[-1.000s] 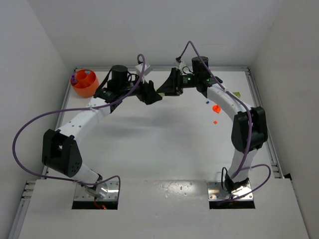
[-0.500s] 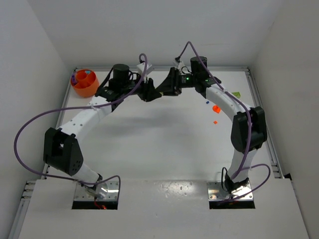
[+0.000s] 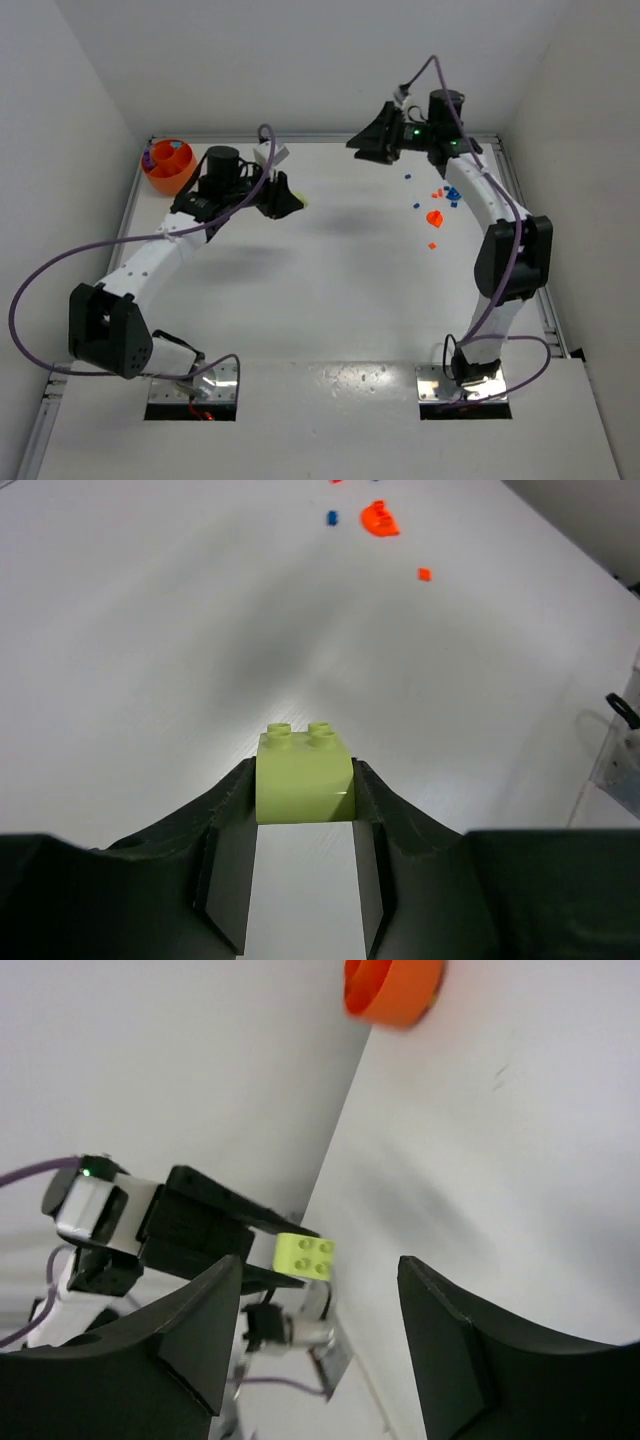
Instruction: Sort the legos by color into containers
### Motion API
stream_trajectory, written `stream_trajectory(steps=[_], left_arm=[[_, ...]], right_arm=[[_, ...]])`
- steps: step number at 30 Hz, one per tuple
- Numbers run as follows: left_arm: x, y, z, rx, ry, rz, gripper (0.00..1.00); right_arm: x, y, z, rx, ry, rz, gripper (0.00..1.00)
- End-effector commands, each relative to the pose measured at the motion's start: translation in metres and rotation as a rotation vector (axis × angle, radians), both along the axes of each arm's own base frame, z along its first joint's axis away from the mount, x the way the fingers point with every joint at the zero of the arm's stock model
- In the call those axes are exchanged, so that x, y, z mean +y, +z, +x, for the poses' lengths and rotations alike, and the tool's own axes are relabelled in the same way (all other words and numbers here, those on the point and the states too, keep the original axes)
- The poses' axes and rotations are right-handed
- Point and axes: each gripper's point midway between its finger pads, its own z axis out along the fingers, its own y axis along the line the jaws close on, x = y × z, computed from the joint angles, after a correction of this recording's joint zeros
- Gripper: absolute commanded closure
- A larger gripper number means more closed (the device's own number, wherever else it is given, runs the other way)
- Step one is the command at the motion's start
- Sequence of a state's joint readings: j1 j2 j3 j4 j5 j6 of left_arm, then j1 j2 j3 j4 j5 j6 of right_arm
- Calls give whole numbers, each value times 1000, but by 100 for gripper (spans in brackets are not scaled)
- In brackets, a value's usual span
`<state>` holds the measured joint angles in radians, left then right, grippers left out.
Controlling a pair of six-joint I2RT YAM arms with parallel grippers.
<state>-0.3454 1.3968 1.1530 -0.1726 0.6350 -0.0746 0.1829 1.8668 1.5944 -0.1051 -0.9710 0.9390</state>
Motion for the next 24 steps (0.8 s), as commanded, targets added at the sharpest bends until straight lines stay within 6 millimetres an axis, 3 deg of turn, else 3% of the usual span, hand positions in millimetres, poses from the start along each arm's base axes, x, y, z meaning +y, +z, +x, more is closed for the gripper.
stream_trajectory(steps=[1, 2, 3, 6, 7, 8, 12, 13, 16, 20, 21, 24], left_arm=[[36, 12, 0, -33, 99, 20, 90], [49, 1, 3, 10, 153, 51, 90], [71, 6, 11, -1, 217, 66, 91], [119, 5, 28, 41, 374, 116, 91], [148, 6, 37, 56, 451, 117, 93], [165, -4, 43, 99, 496, 132, 94], [235, -2, 68, 125, 691, 154, 96], [257, -3, 79, 140, 747, 148, 96], [285, -5, 93, 166, 822, 130, 96], [311, -6, 117, 166, 878, 142, 96], [314, -19, 123, 194, 883, 151, 96], [324, -31, 134, 198, 908, 180, 96]], right_arm=[[-47, 26, 37, -164, -106, -35, 36], [-59, 17, 48, -175, -153, -83, 36], [-74, 6, 49, -140, -186, -136, 34], [-101, -9, 62, -267, -235, -351, 32], [-112, -21, 64, -280, -251, -445, 32], [-117, -26, 65, -278, -261, -481, 32], [-129, -42, 58, -270, -297, -555, 32], [-131, -36, 59, -296, -315, -560, 32], [-136, -44, 57, -281, -336, -585, 32], [-135, -40, 58, -299, -329, -582, 32], [-135, -42, 60, -291, -326, -583, 32], [-132, -45, 60, -276, -316, -570, 32]])
